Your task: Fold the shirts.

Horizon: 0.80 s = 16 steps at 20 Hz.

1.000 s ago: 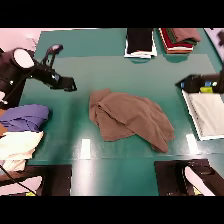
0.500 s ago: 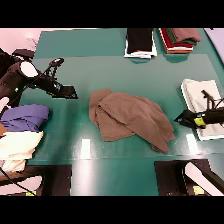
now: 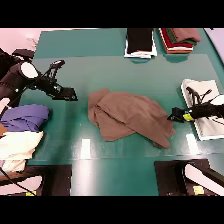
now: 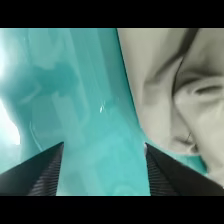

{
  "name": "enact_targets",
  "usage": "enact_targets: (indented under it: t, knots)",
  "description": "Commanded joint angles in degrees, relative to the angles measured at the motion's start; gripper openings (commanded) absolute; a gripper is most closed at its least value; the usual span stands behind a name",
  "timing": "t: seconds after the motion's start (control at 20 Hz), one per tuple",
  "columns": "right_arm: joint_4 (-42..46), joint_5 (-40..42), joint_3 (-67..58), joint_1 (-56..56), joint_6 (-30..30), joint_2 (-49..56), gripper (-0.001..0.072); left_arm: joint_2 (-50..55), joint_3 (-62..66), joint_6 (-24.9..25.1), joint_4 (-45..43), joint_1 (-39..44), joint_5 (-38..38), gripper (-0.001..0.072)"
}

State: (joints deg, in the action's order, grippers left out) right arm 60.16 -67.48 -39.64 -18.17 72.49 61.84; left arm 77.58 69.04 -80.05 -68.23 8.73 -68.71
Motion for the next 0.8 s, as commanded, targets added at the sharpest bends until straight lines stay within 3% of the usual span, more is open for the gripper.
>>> enact_targets:
  t: [0.0,0.3,0.6,0.7,0.75]
  knots:
    - [0.0,1.0,-2.5,1.2,0.2,-3.4,0.0013,0.0,-4.3,0.2,1.2,0.0,-0.2,0.0594]
    - [-0.2,1.0,-2.5,1.2,0.8,-6.2,0.0013,0.1,-18.8,1.1,14.7,3.7,11.0,0.0595]
    - [-0.2,-0.8,-2.5,1.2,1.6,-6.3,0.0014,0.2,-20.4,1.0,15.9,12.8,18.2,0.0592]
    - [-0.2,-1.4,-2.5,1.2,1.6,-6.3,0.0014,0.2,-20.4,1.0,15.9,13.0,18.3,0.0458]
    - [-0.2,-1.7,-2.5,1.2,1.6,-6.3,0.0014,0.2,-20.4,1.0,15.7,13.0,18.4,0.043]
